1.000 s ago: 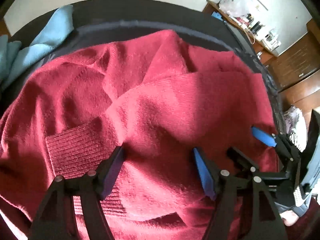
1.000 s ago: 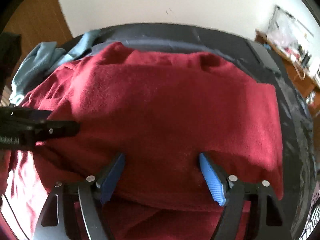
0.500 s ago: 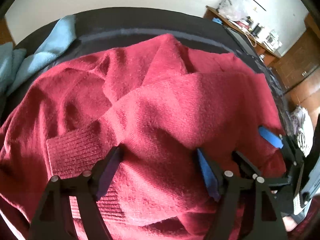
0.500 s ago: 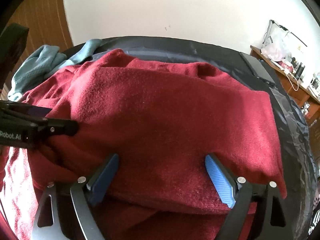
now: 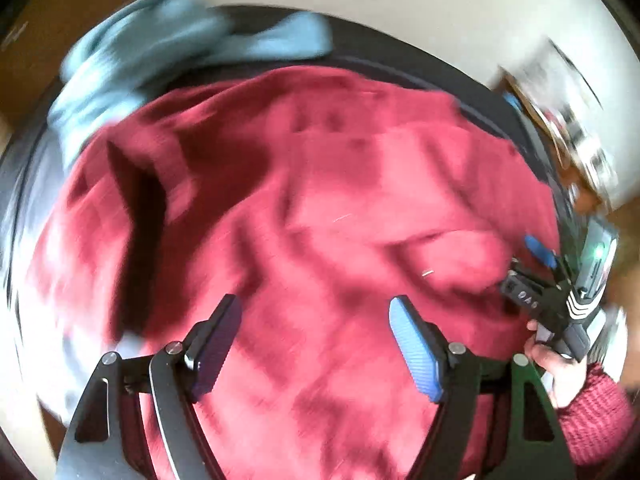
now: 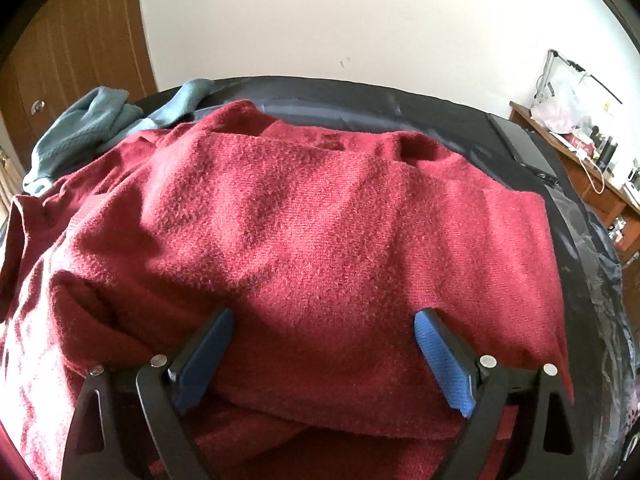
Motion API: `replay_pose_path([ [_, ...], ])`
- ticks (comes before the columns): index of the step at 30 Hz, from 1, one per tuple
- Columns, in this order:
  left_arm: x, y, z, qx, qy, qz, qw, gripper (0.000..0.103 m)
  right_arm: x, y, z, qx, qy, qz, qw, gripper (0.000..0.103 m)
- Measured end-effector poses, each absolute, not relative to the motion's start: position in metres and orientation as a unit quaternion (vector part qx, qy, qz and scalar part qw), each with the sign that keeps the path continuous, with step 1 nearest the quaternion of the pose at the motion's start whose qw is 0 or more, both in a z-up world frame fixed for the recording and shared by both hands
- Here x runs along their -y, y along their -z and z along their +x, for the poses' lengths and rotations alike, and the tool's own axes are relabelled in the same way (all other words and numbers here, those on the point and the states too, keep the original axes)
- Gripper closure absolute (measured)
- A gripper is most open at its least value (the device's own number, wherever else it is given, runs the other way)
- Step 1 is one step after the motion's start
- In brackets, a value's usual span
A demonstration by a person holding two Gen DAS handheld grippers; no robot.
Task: Fold clothes
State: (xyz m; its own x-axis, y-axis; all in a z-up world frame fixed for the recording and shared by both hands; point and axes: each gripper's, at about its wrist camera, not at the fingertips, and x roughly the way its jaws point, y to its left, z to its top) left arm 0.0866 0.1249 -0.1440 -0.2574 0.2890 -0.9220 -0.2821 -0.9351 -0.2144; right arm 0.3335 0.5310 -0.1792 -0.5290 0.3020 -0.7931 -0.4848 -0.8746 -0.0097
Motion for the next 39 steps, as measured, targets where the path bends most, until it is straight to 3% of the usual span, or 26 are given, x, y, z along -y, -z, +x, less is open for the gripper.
replay_pose_path([
  [8,0.024,0.157,0.082,0.199,-0.783,-0.588,0.040,0.023,-0.532,0.178,0.332,-0.107,-0.868,-0.429,0.227,0.009],
  [12,0.073,0.176,0.065,0.285,-0.755,-0.591,0.019,0.023,-0.533,0.178,0.333,-0.107,-0.868,-0.429,0.227,0.009],
  [24,0.085,0.205,0.005,0.329,-0.717,-0.605,0.108,0.021,-0.532,0.180,0.332,-0.109,-0.858,-0.433,0.256,0.001],
  [26,0.082,0.206,-0.001,0.329,-0.717,-0.603,0.122,0.025,-0.532,0.180,0.332,-0.110,-0.857,-0.433,0.258,0.001],
  [27,0.080,0.207,-0.002,0.328,-0.715,-0.603,0.129,0.035,-0.532,0.180,0.332,-0.110,-0.856,-0.433,0.260,0.001],
  [28,0.079,0.209,-0.003,0.327,-0.712,-0.607,0.133,0.054,-0.531,0.180,0.332,-0.110,-0.855,-0.433,0.263,0.001],
  [29,0.081,0.213,-0.006,0.325,-0.707,-0.614,0.133,0.065,-0.531,0.180,0.332,-0.111,-0.854,-0.433,0.265,0.001],
  [30,0.085,0.218,-0.010,0.324,-0.702,-0.620,0.132,0.083,-0.530,0.180,0.332,-0.111,-0.854,-0.433,0.267,0.001],
  [31,0.089,0.221,-0.011,0.327,-0.700,-0.621,0.132,0.089,-0.530,0.180,0.332,-0.112,-0.853,-0.433,0.269,0.001],
  [33,0.100,0.219,-0.015,0.339,-0.701,-0.612,0.136,0.094,-0.529,0.180,0.333,-0.113,-0.851,-0.432,0.274,0.001],
  [39,0.144,0.175,-0.042,0.326,-0.760,-0.550,0.117,0.095,-0.526,0.180,0.333,-0.118,-0.848,-0.431,0.285,0.001],
])
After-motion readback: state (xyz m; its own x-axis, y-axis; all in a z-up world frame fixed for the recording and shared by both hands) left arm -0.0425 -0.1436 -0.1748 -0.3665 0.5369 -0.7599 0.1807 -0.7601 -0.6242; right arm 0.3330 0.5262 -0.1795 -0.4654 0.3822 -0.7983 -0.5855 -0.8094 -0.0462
